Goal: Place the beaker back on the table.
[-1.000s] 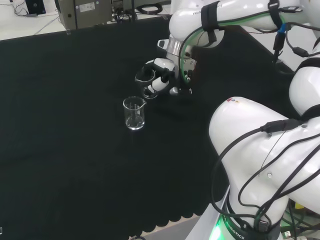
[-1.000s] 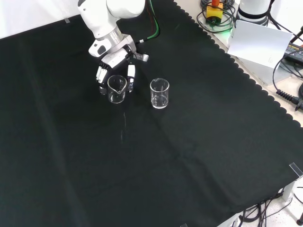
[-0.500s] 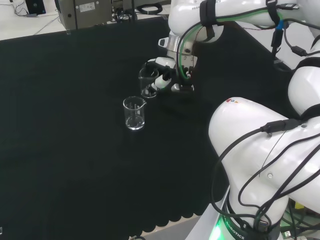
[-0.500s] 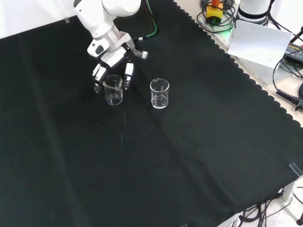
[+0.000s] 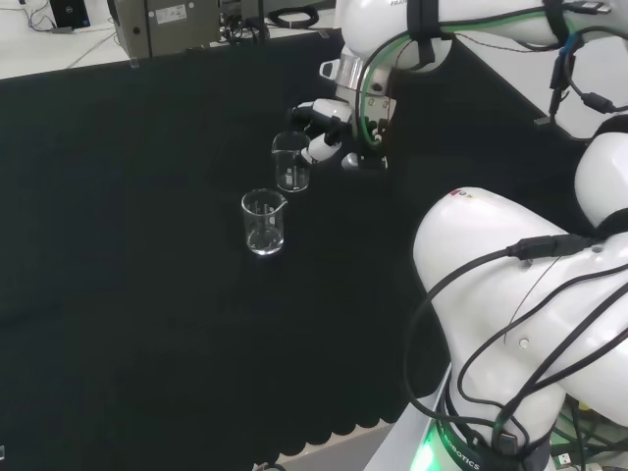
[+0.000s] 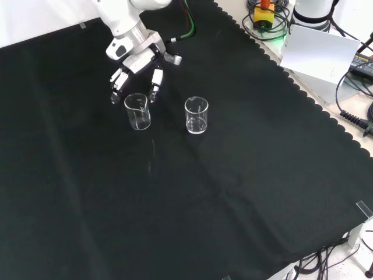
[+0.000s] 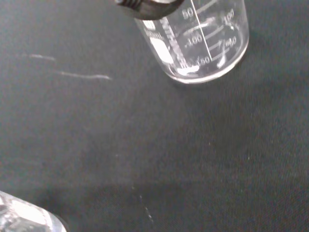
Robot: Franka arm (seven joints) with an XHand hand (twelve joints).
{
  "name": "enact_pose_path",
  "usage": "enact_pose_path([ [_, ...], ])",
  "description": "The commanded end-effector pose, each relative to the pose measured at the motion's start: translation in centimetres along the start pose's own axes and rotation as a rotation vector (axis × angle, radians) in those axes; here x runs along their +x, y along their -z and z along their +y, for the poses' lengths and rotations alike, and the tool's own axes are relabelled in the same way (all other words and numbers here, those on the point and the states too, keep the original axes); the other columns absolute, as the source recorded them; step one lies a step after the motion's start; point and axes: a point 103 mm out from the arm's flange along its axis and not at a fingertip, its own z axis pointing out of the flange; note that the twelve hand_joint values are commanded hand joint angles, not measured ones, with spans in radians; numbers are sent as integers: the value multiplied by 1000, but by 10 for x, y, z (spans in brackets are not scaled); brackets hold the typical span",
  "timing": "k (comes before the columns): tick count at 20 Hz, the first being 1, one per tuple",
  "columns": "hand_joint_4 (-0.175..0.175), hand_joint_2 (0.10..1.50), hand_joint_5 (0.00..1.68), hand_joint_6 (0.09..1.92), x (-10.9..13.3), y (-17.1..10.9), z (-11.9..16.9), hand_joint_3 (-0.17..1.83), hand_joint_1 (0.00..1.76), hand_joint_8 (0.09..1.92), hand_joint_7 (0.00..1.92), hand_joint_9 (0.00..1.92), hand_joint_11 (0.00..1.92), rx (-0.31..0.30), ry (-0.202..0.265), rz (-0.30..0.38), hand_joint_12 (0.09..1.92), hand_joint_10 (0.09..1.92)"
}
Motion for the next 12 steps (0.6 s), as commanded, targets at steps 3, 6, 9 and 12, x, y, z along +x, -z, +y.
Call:
enact_pose_path([
  [3, -46, 952, 270, 87, 24, 61, -49, -175, 936, 602, 59, 491, 9, -45, -35, -71, 1391, 87],
  [6, -38, 962, 253, 87, 34, 80, -74, -175, 888, 602, 30, 456, 0, -58, -59, -120, 1353, 87],
  [9, -29, 975, 241, 87, 45, 95, -100, -175, 853, 598, 8, 431, 0, -63, -92, -172, 1319, 87],
  [12, -26, 980, 232, 87, 52, 103, -120, -175, 838, 581, 0, 414, 0, -59, -127, -234, 1291, 87],
])
